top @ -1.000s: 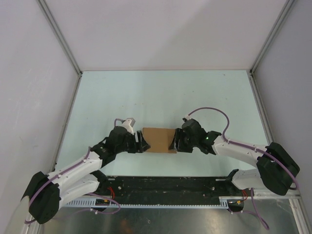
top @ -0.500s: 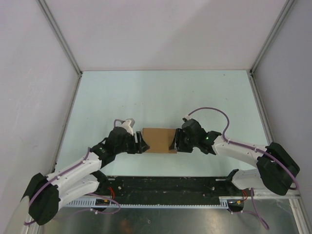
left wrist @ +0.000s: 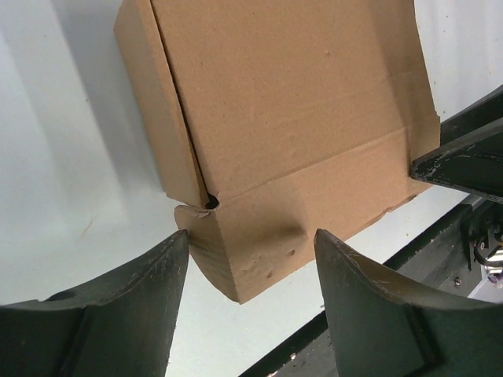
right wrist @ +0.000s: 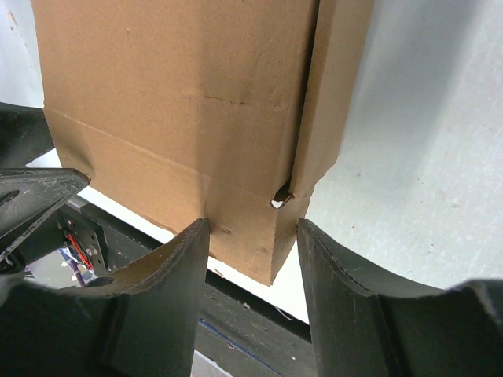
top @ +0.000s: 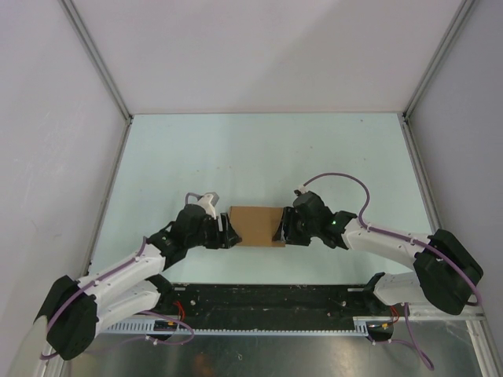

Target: Fold the paper box

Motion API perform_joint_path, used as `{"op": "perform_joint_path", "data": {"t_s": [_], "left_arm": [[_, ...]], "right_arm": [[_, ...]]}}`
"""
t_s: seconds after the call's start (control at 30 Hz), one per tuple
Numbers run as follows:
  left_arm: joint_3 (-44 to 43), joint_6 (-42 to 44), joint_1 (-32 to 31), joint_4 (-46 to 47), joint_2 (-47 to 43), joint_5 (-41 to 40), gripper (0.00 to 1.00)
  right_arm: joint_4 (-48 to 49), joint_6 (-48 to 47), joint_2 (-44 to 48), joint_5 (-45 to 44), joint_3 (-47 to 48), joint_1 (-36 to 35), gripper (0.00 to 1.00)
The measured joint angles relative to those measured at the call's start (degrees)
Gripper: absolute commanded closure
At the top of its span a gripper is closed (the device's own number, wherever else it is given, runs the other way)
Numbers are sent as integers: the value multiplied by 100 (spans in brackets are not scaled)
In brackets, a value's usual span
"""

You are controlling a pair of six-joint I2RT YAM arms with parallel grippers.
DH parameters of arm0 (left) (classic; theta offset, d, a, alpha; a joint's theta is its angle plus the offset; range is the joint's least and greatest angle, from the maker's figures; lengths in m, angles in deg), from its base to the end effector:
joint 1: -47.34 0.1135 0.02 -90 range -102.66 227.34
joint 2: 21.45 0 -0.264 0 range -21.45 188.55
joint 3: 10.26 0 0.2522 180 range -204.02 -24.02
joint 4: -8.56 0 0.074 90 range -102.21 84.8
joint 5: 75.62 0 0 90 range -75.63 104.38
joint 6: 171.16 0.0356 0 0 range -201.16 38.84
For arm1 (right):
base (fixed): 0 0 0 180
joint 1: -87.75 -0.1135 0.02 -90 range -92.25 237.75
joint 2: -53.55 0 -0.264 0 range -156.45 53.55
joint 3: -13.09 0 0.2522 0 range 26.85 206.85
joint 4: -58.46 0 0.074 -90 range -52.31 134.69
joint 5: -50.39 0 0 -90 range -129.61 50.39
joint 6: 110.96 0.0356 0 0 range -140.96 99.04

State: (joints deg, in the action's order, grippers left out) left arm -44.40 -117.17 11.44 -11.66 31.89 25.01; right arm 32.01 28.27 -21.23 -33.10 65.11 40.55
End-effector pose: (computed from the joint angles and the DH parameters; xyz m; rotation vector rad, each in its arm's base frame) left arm 0.1458 -0.1136 0.1731 0.1030 2.3956 -0.8450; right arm 0.1701 0.1896 0.1879 -0.0090 2.6275 0.8278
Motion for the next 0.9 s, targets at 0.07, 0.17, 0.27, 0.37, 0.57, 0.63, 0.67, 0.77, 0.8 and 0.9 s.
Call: {"op": "perform_joint_path", "data": {"t_s": [0.07, 0.17, 0.27, 0.37, 0.57, 0.63, 0.67, 0.77, 0.8, 0.9], "left_arm": [[0, -4, 0, 22, 15, 15, 32], [0, -11, 0, 61, 31, 26, 35], [0, -13, 0, 109, 31, 28, 38], [0, -15, 0, 133, 31, 37, 38], [2, -17, 0, 142, 31, 42, 41], [2, -15, 0, 155, 44, 39, 43], [4, -11, 0, 164, 57, 35, 43], [33, 0, 0, 195, 103, 15, 45], [48, -2, 0, 210, 114, 7, 46], [103, 2, -4, 236, 162, 2, 47]], "right_arm": [[0, 2, -2, 0, 0, 0, 47], [0, 0, -2, 0, 0, -2, 47], [0, 2, -9, 0, 0, -2, 47], [7, 2, -22, 0, 0, -11, 47], [11, 0, -33, 0, 0, -11, 47], [11, 0, -35, -2, 0, -11, 47], [11, 0, -37, -2, 0, -11, 47], [4, -2, -44, -4, 0, -11, 50], [2, -7, -44, -4, 0, -11, 51], [-9, -26, -55, -4, 0, -11, 52]]}}
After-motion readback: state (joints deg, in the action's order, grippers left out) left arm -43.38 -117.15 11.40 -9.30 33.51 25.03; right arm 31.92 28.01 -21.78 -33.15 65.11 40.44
